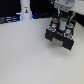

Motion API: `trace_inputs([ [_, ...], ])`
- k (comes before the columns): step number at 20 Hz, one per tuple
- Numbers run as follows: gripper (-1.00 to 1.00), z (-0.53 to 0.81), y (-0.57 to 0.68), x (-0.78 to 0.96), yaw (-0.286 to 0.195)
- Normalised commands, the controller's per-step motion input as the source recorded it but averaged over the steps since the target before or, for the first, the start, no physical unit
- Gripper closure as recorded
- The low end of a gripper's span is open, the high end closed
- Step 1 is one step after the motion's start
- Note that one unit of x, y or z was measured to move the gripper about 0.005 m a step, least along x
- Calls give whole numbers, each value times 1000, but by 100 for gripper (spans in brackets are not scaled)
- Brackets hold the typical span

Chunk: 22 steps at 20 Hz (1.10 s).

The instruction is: Open the kcup holder, insert the kcup into the holder, and close the kcup holder

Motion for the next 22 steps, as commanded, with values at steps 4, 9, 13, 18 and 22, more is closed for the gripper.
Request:
trace_inputs([
  [4, 100, -3, -27, -81, -4],
  [9, 100, 219, 0, -222, -1],
  [13, 100, 237, -11, -310, -31],
  [18, 100, 93, -59, -241, -30],
  [22, 100, -149, -62, 0, 8],
])
